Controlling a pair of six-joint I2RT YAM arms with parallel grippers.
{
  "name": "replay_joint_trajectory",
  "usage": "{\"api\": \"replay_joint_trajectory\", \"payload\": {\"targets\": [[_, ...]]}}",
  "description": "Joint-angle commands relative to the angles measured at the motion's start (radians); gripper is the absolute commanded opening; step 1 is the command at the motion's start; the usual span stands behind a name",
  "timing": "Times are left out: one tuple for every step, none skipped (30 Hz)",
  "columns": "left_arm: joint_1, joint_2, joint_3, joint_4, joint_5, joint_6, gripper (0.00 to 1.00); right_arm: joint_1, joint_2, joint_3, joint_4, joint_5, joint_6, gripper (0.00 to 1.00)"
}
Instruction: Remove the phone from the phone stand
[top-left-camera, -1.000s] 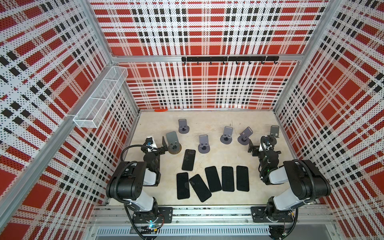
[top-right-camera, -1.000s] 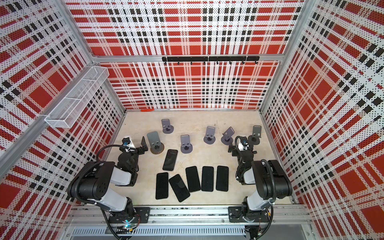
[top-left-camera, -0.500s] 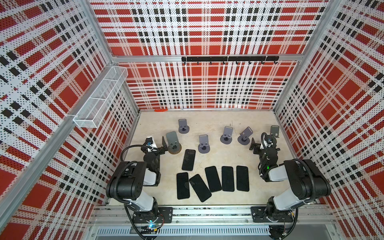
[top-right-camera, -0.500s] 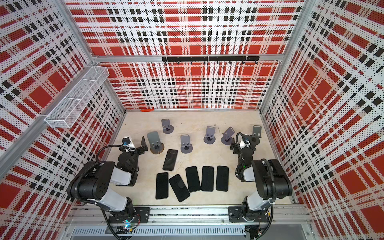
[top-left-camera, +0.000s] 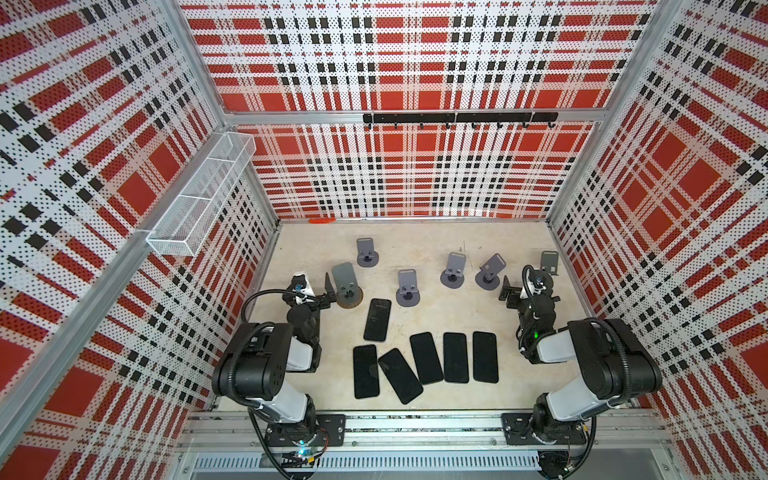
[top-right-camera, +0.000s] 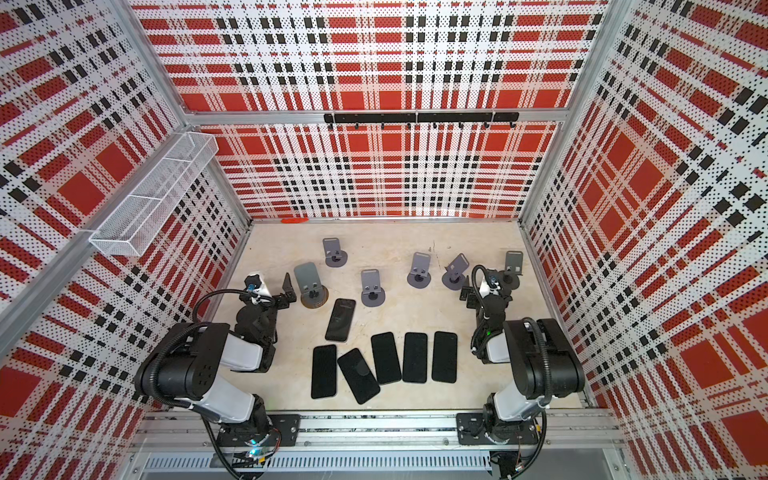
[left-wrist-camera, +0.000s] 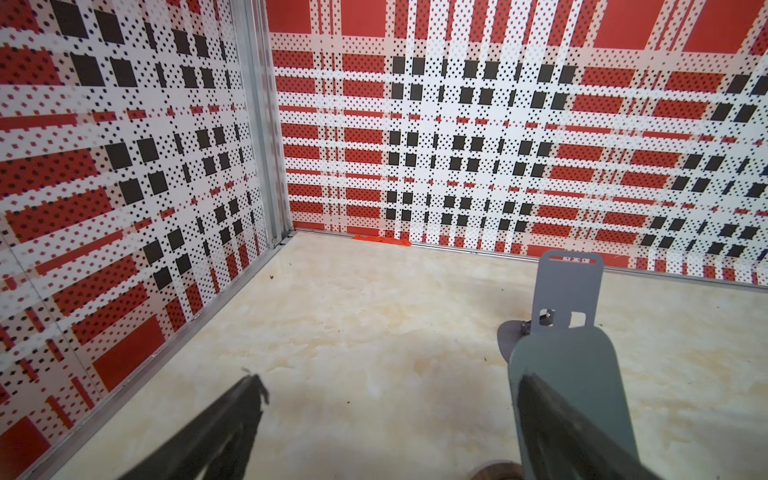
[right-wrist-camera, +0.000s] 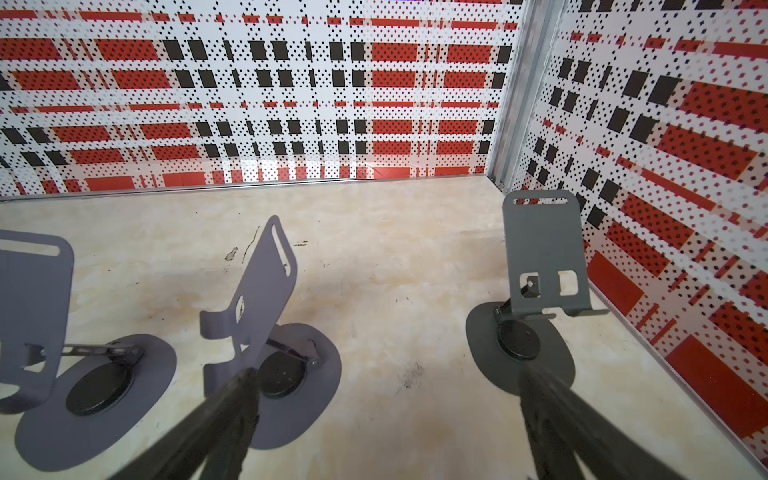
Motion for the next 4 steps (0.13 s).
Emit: {"api": "replay_joint_trajectory", "payload": {"targets": [[0.002, -0.011, -0.004, 0.015, 0.009, 0.011, 0.98, -0.005, -0.005, 0.007, 0.01, 0.011, 0.001, 1.0], [0.004, -0.01, -0.004, 0.014, 0.009, 0.011, 0.98, -0.005, -0.005, 0.007, 0.011, 0.012, 0.002, 1.0], [0.004, -0.01, -0.005, 0.014, 0.009, 0.012, 0.98, -0.005, -0.005, 0.007, 0.011, 0.012, 0.001, 1.0], [0.004, -0.011, -0.005, 0.014, 0.009, 0.011, 0.98, -0.005, -0.004, 0.007, 0.011, 0.012, 0.001, 1.0]]}}
